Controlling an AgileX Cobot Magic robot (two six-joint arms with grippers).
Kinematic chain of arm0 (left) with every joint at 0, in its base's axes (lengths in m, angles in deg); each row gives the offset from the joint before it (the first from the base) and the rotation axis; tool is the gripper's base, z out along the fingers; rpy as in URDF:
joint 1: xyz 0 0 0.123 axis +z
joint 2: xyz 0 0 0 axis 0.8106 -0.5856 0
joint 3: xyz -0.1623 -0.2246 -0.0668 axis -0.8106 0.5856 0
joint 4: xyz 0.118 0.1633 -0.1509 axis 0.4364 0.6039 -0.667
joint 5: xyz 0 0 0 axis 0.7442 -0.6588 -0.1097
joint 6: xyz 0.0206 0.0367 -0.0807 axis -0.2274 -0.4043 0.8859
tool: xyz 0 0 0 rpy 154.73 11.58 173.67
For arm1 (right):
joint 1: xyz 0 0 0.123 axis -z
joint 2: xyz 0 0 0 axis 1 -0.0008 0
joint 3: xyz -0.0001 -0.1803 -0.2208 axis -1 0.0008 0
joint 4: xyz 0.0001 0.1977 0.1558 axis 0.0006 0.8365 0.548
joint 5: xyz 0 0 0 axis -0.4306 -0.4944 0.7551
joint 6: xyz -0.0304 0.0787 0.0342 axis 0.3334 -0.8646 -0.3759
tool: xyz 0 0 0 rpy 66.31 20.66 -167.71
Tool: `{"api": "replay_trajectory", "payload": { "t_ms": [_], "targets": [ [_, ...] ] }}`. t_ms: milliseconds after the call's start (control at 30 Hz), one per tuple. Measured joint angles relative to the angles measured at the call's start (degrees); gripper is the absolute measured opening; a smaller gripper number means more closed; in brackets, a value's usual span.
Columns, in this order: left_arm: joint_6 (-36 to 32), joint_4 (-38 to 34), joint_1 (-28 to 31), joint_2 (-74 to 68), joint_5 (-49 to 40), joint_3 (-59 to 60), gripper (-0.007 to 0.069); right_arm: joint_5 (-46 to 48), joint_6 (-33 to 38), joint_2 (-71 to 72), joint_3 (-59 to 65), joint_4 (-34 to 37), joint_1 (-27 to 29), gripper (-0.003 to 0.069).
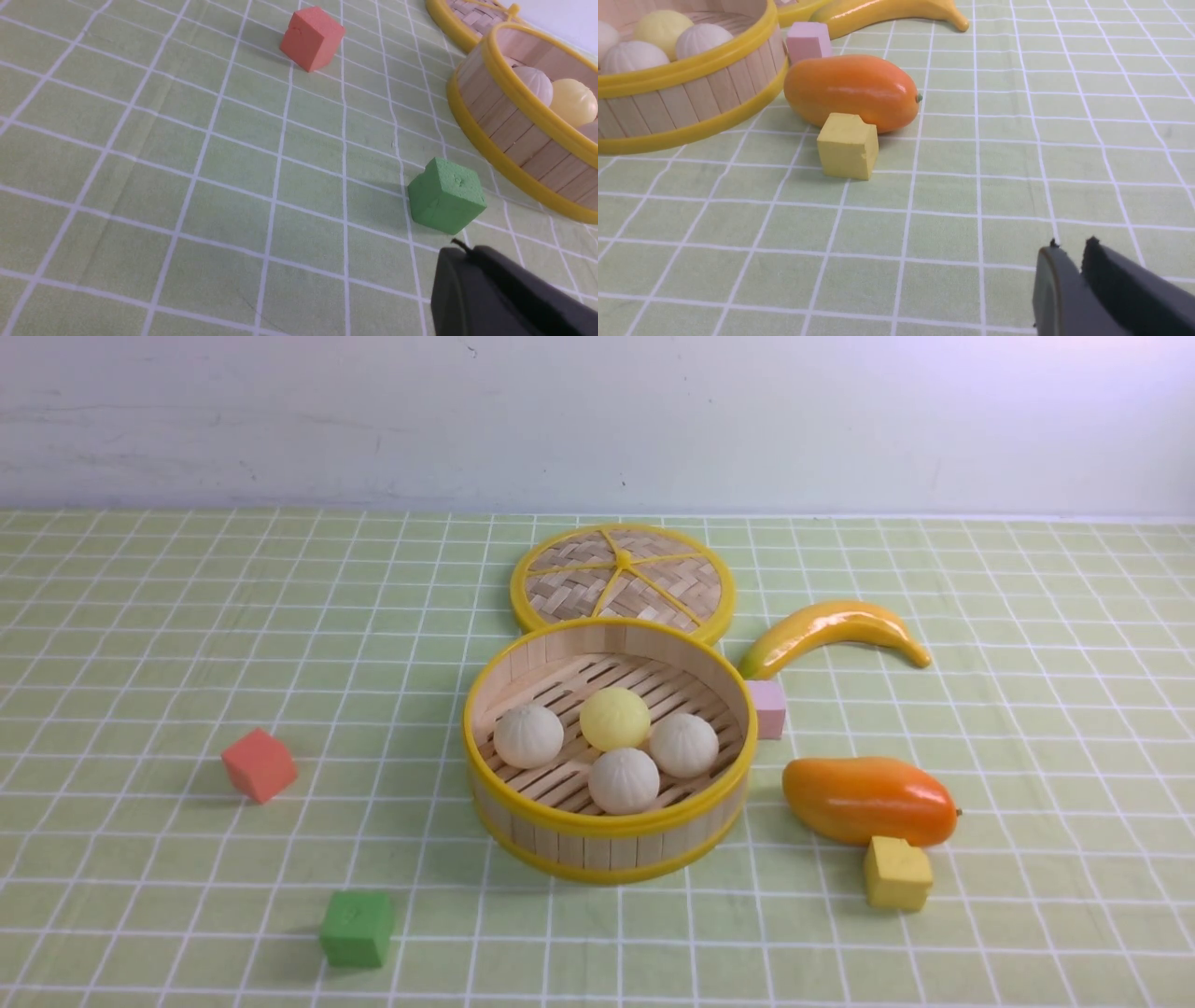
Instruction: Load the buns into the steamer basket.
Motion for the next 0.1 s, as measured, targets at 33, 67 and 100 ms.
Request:
{"api": "replay_trajectory", "payload": {
  "t_ms": [33, 67, 100],
  "targets": [
    [0.0, 0.0, 0.0, 0.0, 0.0, 0.0, -0.0013, 0.0, 0.0, 0.0, 0.0, 0.0, 0.0, 0.0084],
    [0.0, 0.0, 0.0, 0.0, 0.0, 0.0, -0.0013, 0.0, 0.0, 0.0, 0.0, 0.0, 0.0, 0.0084],
    [0.0, 0.0, 0.0, 0.0, 0.0, 0.0, -0.0012, 0.0, 0.0, 0.0, 0.0, 0.0, 0.0, 0.0084]
  ]
}}
